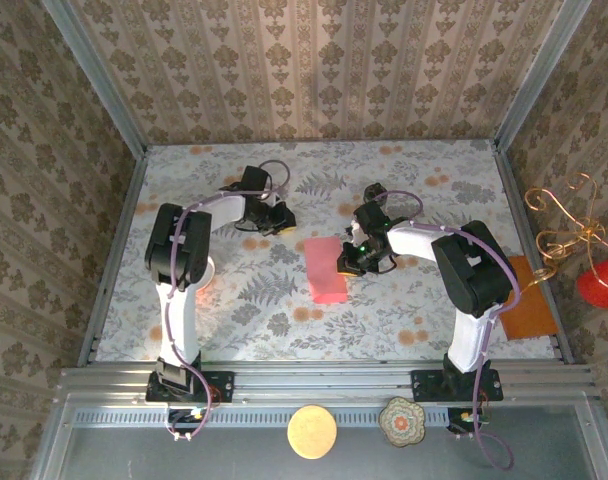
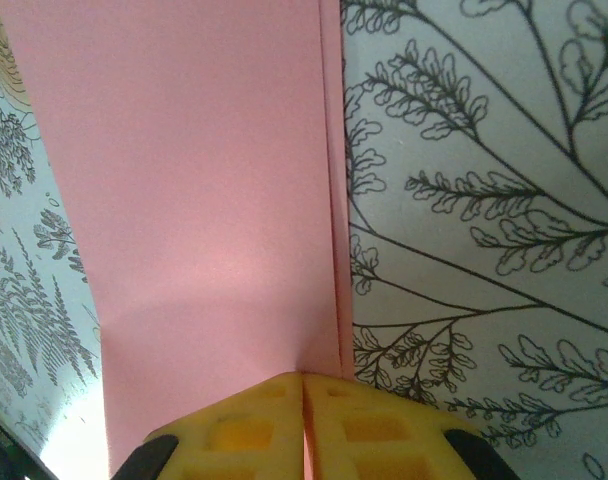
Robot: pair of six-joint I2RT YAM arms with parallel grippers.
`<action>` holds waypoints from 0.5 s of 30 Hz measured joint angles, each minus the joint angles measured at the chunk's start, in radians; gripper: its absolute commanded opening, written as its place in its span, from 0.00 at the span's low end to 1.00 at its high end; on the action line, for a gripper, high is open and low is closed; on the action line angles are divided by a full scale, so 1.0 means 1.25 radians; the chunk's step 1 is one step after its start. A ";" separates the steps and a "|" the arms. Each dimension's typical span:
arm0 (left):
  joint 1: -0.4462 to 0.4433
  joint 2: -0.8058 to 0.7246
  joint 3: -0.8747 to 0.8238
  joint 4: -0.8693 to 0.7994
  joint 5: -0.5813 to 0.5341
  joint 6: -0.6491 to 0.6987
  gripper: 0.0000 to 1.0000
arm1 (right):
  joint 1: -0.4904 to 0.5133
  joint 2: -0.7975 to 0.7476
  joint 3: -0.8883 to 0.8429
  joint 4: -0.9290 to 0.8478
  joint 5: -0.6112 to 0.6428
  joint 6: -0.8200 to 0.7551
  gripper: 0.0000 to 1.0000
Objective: Fold a paper plane with a square sheet of paper (pick it up from the middle)
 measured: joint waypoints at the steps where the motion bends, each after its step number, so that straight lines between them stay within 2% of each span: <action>1: -0.007 -0.020 -0.012 -0.003 -0.004 0.000 0.18 | -0.001 0.000 -0.001 0.000 -0.001 0.000 0.12; 4: -0.060 -0.112 -0.078 0.006 -0.011 -0.014 0.18 | -0.001 0.000 -0.002 0.003 -0.001 0.000 0.12; 8: -0.164 -0.219 -0.183 0.070 0.004 -0.074 0.18 | -0.001 0.000 -0.004 0.006 -0.002 0.000 0.12; 11: -0.215 -0.234 -0.243 0.105 0.016 -0.119 0.17 | -0.002 -0.001 -0.007 0.009 -0.004 0.000 0.12; 15: -0.242 -0.233 -0.299 0.114 0.018 -0.168 0.17 | -0.003 -0.002 -0.009 0.015 -0.007 0.000 0.12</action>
